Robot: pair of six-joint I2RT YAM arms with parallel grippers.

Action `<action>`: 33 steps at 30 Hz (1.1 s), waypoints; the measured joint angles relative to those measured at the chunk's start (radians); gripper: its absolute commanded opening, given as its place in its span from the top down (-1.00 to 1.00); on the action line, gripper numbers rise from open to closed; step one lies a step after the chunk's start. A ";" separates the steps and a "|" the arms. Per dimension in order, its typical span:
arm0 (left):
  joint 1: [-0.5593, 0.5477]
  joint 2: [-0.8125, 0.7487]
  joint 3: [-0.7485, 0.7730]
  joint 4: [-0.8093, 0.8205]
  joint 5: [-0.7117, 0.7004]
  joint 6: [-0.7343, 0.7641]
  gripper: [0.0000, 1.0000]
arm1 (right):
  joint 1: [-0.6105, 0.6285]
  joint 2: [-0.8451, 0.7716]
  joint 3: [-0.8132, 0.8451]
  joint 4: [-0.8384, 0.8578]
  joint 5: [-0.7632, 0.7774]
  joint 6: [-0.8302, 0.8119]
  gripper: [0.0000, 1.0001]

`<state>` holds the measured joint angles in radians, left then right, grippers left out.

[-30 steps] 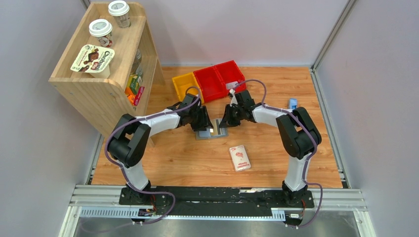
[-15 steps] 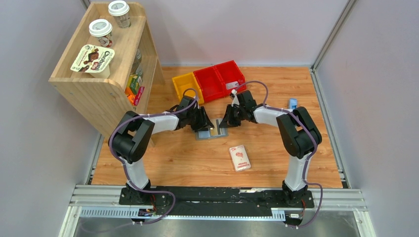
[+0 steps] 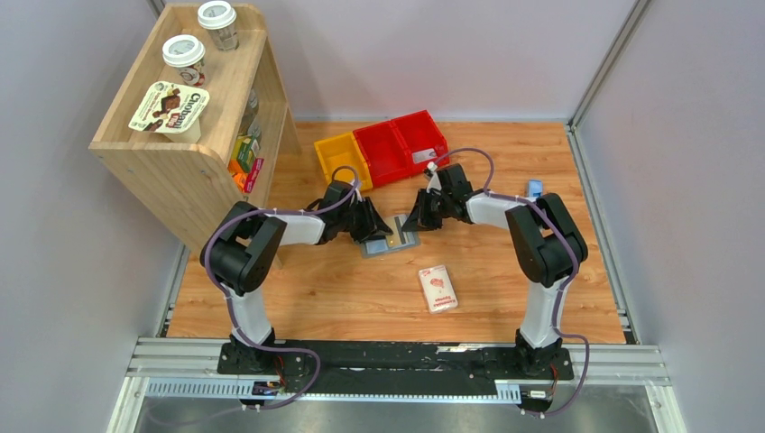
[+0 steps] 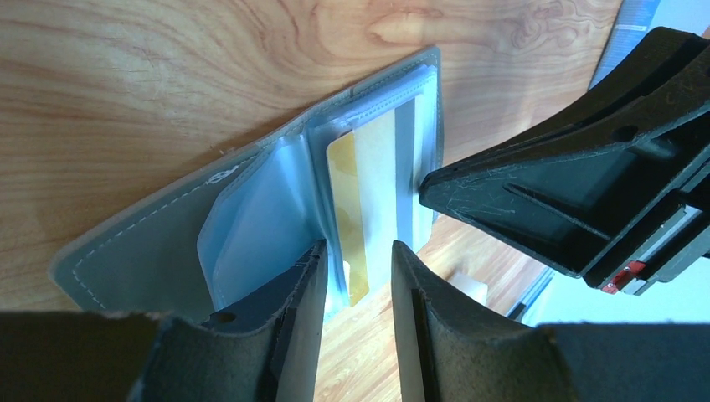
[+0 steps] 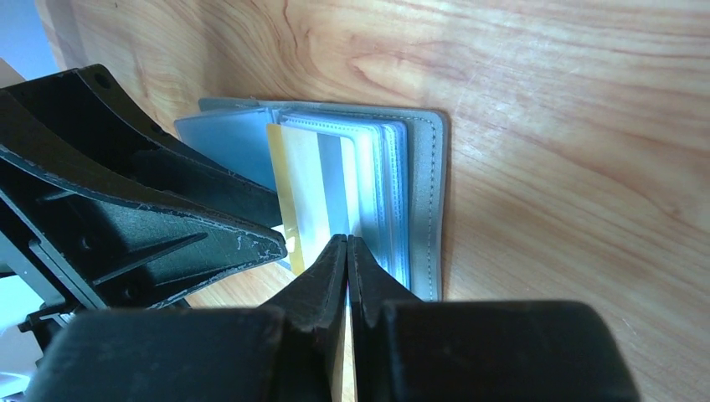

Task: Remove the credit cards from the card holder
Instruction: Remove the credit card from the card holder.

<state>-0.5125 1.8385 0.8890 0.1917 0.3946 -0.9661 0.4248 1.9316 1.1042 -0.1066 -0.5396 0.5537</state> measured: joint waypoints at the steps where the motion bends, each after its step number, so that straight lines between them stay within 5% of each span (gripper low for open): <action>1: 0.001 0.001 -0.006 0.016 0.005 -0.004 0.18 | -0.001 0.002 0.000 0.002 -0.002 0.000 0.85; 13: 0.005 0.003 -0.100 0.231 0.033 -0.059 0.38 | -0.006 0.016 0.000 0.028 -0.022 0.019 0.85; 21: 0.005 -0.024 -0.128 0.276 0.024 -0.069 0.58 | -0.008 0.021 0.000 0.035 -0.028 0.026 0.85; 27: 0.005 -0.031 -0.142 0.285 0.010 -0.074 0.98 | -0.009 0.027 0.000 0.042 -0.032 0.028 0.85; 33: 0.005 -0.035 -0.144 0.290 0.011 -0.076 1.00 | -0.010 0.027 0.000 0.042 -0.032 0.030 0.85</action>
<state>-0.5079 1.8034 0.7448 0.4816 0.4053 -1.0424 0.4152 1.9591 1.1042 -0.0643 -0.5713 0.5835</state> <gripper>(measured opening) 0.007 0.077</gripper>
